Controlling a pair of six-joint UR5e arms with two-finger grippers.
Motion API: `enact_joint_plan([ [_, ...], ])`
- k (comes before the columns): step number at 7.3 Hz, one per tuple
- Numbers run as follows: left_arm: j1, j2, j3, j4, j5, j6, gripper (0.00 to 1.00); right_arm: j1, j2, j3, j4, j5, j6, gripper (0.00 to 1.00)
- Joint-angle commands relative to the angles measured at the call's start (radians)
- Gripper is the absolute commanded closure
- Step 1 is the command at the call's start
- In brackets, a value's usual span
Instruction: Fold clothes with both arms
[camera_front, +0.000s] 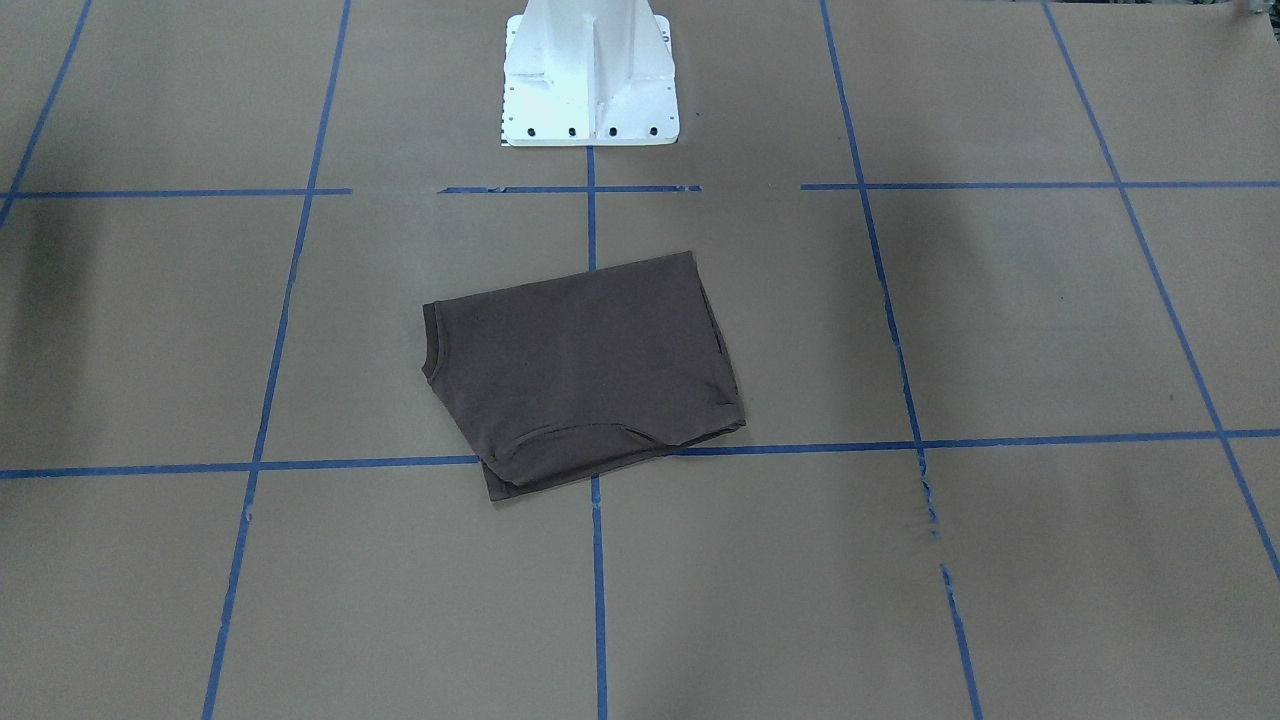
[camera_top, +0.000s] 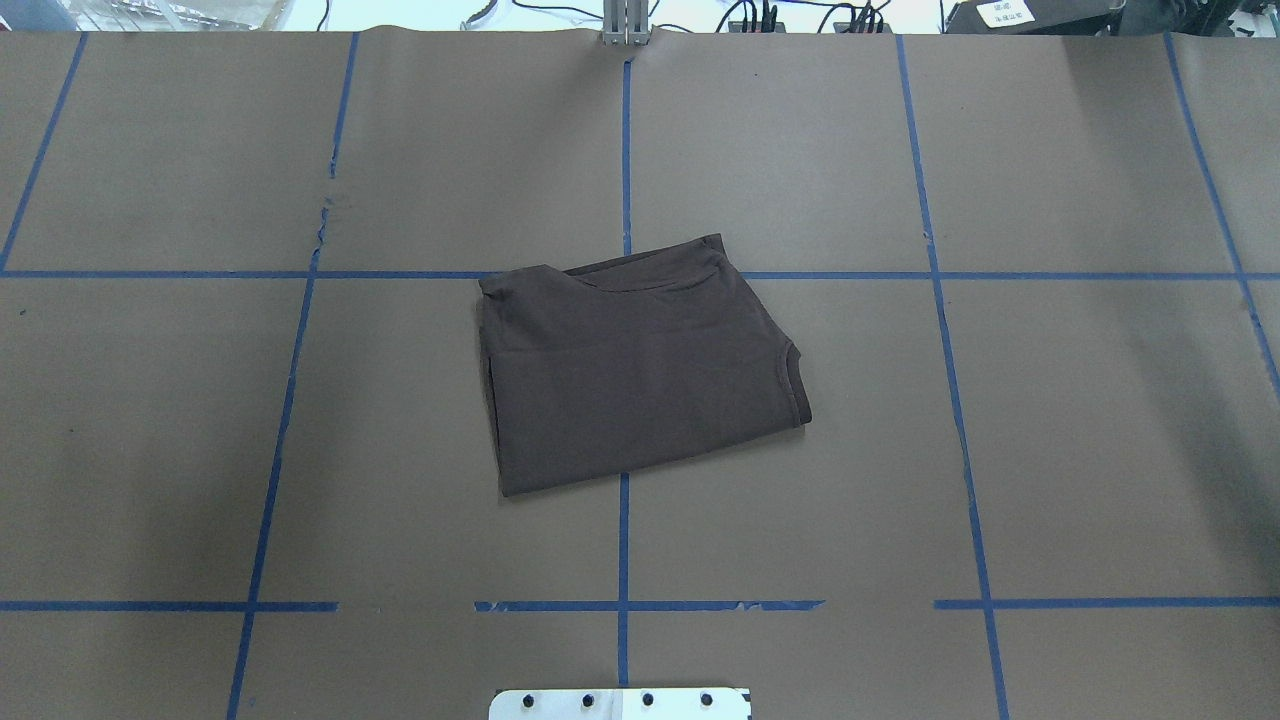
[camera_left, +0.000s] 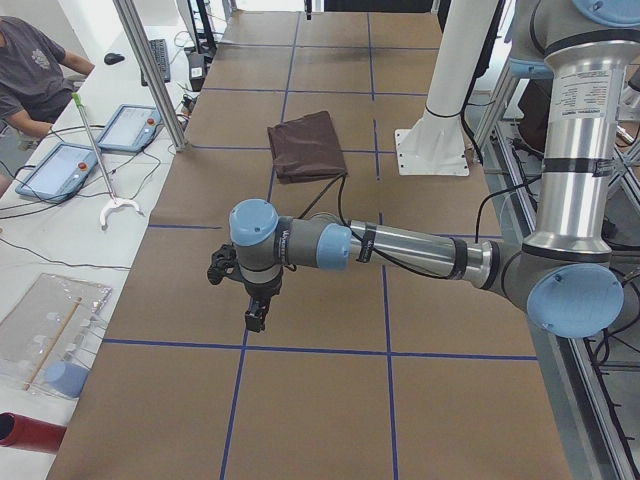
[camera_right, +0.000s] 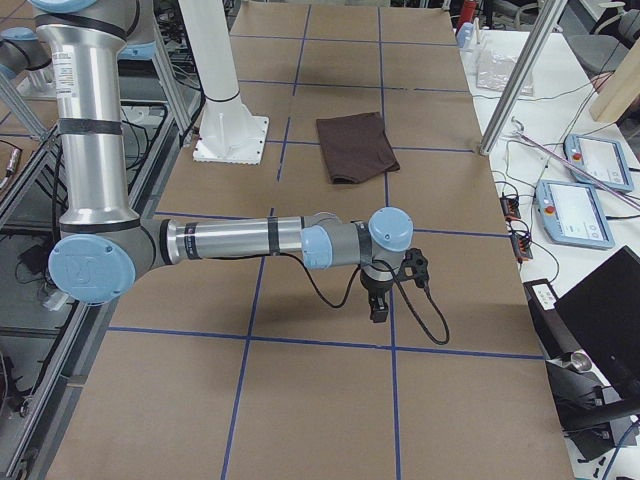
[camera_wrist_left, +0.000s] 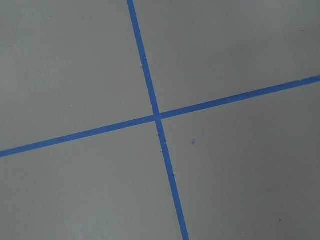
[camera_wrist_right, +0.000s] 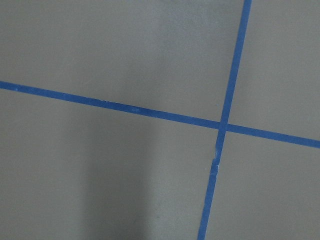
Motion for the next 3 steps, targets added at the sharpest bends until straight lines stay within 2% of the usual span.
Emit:
enact_joint_plan([
  [1,0.000,0.000,0.008,-0.007,0.003,0.002,0.00,0.000,-0.004,-0.011,0.006,-0.002,0.001,0.00],
  [3,0.000,-0.003,0.005,-0.008,0.004,0.002,0.00,-0.002,-0.003,-0.025,0.006,-0.004,0.001,0.00],
])
